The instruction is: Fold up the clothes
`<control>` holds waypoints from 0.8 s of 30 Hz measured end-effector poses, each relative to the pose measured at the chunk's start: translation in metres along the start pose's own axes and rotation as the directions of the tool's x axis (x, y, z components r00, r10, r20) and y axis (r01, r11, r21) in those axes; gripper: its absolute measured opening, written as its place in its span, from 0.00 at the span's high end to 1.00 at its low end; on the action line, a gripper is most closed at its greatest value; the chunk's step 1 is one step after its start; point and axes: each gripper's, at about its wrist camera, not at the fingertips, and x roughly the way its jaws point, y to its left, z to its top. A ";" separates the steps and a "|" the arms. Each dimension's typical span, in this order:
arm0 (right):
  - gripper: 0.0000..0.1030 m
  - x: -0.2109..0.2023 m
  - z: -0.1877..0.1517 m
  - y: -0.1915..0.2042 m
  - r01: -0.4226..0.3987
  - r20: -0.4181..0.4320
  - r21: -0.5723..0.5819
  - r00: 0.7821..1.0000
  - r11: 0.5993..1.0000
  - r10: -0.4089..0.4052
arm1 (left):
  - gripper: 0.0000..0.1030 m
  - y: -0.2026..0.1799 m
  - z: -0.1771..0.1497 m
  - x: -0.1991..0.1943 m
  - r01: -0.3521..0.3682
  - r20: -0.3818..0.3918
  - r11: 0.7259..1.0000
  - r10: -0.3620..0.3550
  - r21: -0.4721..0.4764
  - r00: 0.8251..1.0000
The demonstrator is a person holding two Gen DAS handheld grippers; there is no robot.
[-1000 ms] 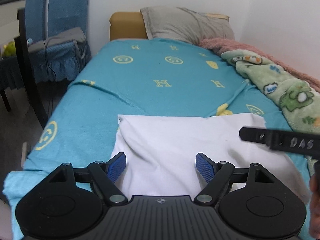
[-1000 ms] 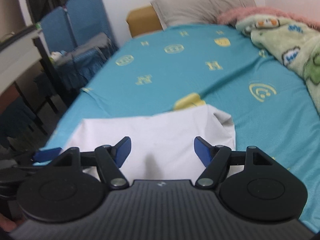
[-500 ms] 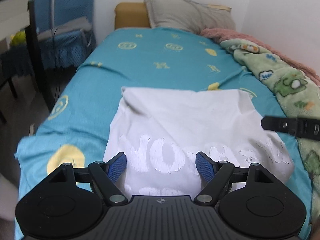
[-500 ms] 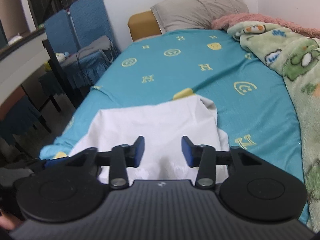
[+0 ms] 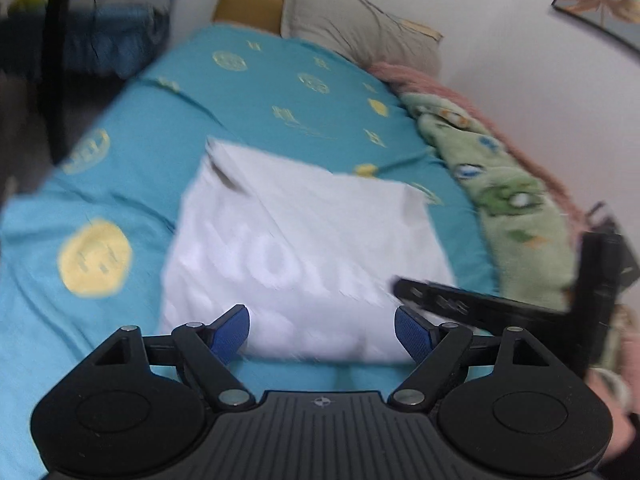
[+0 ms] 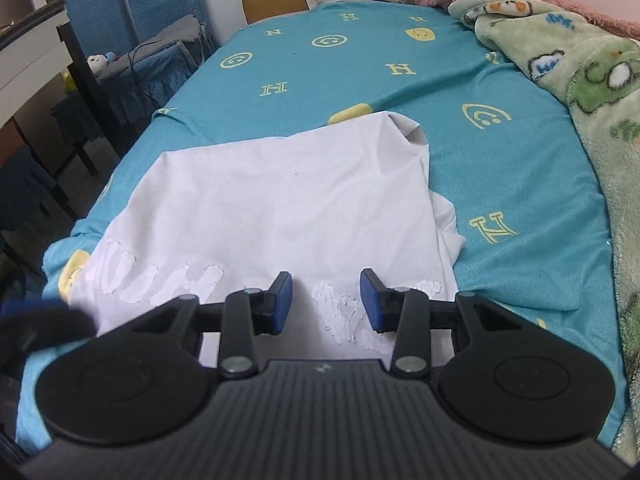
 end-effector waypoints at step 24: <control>0.61 0.005 0.003 -0.015 -0.025 -0.016 0.136 1.000 0.990 0.027 | 0.21 0.045 -0.006 0.025 0.142 0.193 0.915 -0.072 -0.378 0.979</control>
